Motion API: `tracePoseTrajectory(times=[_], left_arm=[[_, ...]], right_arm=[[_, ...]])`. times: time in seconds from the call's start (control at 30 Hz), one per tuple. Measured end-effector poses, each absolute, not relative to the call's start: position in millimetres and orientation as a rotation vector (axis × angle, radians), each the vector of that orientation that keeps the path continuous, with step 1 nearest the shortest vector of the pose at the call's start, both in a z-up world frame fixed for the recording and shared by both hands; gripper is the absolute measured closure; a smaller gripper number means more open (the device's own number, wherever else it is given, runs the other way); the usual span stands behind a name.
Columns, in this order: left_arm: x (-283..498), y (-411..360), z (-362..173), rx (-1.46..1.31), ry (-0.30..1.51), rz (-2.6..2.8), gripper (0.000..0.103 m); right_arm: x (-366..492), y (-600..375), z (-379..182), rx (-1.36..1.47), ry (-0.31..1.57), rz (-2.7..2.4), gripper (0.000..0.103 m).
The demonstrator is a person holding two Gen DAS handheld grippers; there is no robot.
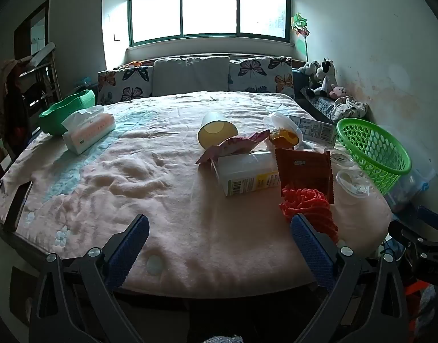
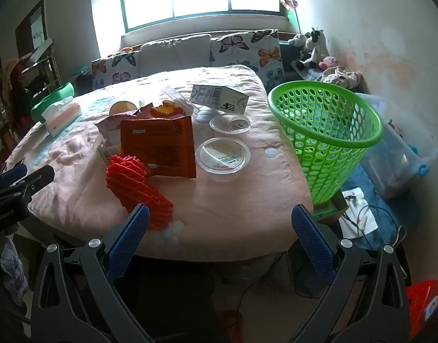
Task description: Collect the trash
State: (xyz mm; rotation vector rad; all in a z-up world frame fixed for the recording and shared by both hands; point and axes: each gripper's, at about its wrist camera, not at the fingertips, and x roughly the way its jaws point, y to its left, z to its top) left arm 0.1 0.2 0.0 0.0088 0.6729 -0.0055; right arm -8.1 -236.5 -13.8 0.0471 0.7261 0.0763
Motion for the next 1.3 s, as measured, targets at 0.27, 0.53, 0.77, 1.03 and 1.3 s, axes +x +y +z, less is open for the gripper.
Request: tracePoseTrajectory(times=[0.27, 0.53, 0.77, 1.03, 1.3], left_arm=[[2.5, 1.5, -0.3, 0.006, 0.68, -0.01, 0.007], [0.3, -1.9, 7.7, 0.009, 0.666, -0.007, 0.007], [-4.3, -2.6, 7.1, 0.001, 0.66, -0.008, 0.007], [-3.7, -2.7, 8.1, 0.001, 0.661, -0.01, 0.007], [-3.3, -4.3, 7.3, 0.002, 0.664, -0.013, 0.007]], right_arm=[[-8.3, -236.8, -13.7, 0.046, 0.728, 0.078, 0.004], [-9.2, -236.0, -12.7, 0.048, 0.725, 0.078, 0.004], [-9.3, -235.5, -11.5, 0.049, 0.72, 0.078, 0.004], [-9.0, -234.5, -11.3, 0.049, 0.719, 0.079, 0.004], [-9.2, -235.8, -11.7, 0.052, 0.719, 0.082, 0.004]])
